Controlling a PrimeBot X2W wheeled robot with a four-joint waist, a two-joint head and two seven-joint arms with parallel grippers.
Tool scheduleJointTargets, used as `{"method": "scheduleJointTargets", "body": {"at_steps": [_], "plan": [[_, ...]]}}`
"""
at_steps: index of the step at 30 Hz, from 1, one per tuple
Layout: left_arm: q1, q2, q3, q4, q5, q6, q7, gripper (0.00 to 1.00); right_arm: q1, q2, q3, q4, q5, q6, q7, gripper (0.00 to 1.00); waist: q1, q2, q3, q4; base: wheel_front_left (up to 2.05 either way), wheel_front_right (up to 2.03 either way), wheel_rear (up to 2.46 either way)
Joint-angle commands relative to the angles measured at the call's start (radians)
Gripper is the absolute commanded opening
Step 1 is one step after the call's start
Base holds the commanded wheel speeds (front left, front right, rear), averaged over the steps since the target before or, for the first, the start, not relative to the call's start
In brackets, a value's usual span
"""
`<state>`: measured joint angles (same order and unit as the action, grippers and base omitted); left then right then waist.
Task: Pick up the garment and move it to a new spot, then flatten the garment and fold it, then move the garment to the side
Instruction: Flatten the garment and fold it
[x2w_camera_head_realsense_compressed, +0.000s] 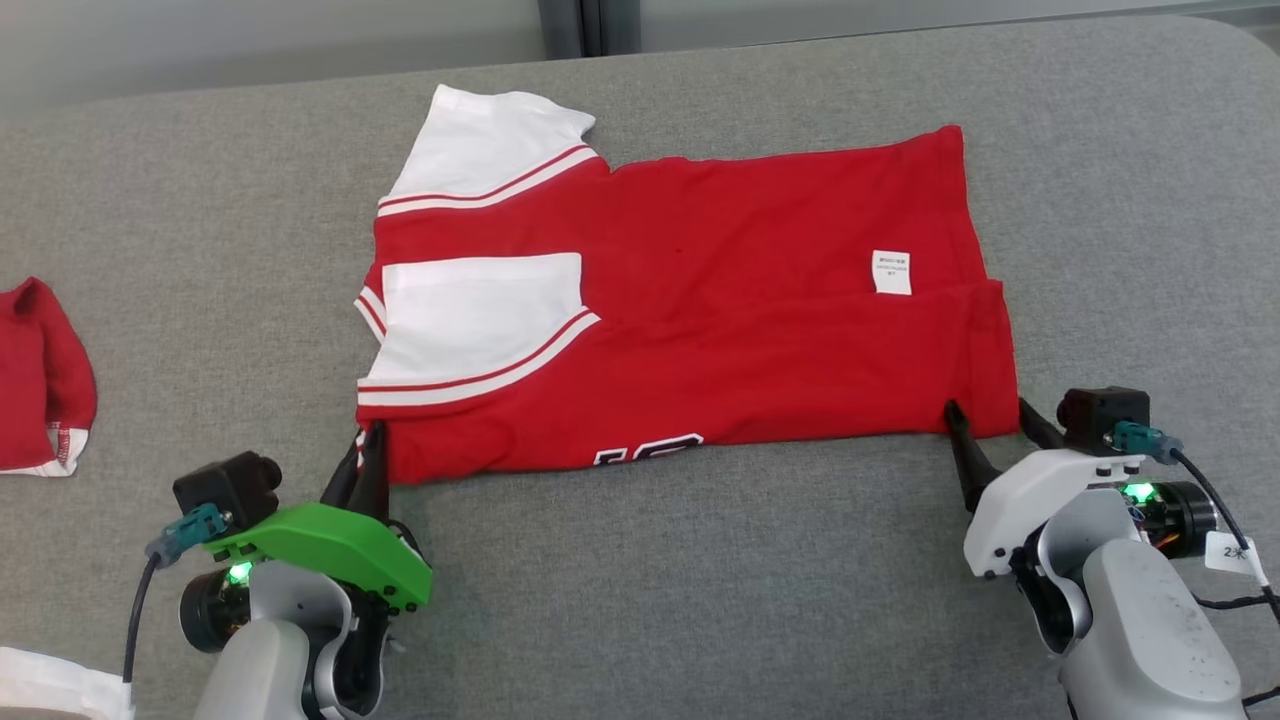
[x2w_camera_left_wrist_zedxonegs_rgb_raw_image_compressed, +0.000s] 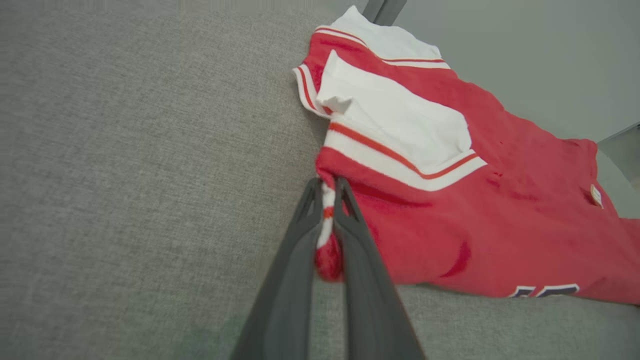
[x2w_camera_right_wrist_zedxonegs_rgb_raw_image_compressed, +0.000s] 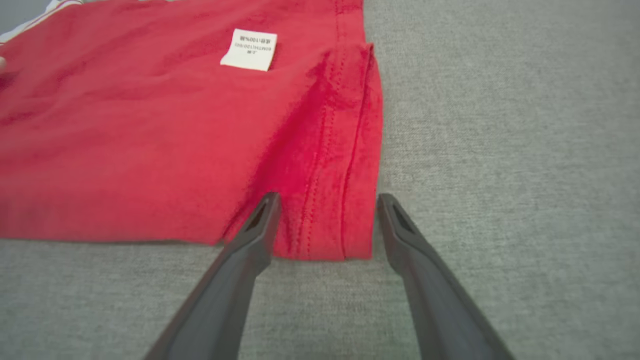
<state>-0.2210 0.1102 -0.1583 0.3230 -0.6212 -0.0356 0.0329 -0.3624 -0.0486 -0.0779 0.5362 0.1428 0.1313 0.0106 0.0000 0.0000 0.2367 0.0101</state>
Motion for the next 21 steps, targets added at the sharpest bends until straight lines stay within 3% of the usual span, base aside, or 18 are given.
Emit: {"method": "scheduleJointTargets", "body": {"at_steps": [1,2,3,4,6,13,21], "plan": [[-0.016,0.006,0.003,-0.012,0.002,-0.005,-0.009,0.0,-0.007,-0.004,0.006,0.022,0.011,-0.001,0.011,1.0,0.0,0.0,-0.001,0.003,0.0,0.0,0.0],[-0.016,0.007,0.001,-0.02,0.004,-0.007,-0.013,0.0,-0.01,-0.004,0.011,0.04,0.013,-0.001,0.019,1.0,0.0,0.0,-0.002,0.004,0.0,0.0,0.0],[-0.016,0.008,0.0,-0.026,0.006,-0.008,-0.016,0.0,-0.013,-0.003,0.016,0.052,0.016,-0.001,0.021,0.8,0.0,0.0,-0.003,0.005,0.0,0.0,0.0],[-0.015,0.008,0.0,-0.034,0.007,-0.007,-0.021,0.0,-0.014,-0.003,0.02,0.064,0.027,-0.001,0.015,0.35,0.0,0.0,-0.004,0.007,0.0,0.0,0.0],[-0.01,0.013,-0.004,-0.048,0.012,-0.009,-0.028,0.0,-0.019,-0.003,0.028,0.081,0.045,-0.001,0.006,0.0,0.0,0.0,-0.008,0.008,0.0,0.0,0.0],[0.046,0.034,-0.005,-0.11,0.015,0.0,-0.025,0.0,-0.018,-0.004,0.01,0.053,0.094,-0.001,-0.057,0.0,0.0,0.0,-0.06,0.002,0.0,0.0,0.0],[0.197,0.072,-0.009,-0.255,0.002,0.038,0.052,0.0,0.139,-0.004,0.014,-0.111,0.132,-0.001,0.002,0.0,0.0,0.0,-0.127,-0.002,0.0,0.0,0.0]]}}
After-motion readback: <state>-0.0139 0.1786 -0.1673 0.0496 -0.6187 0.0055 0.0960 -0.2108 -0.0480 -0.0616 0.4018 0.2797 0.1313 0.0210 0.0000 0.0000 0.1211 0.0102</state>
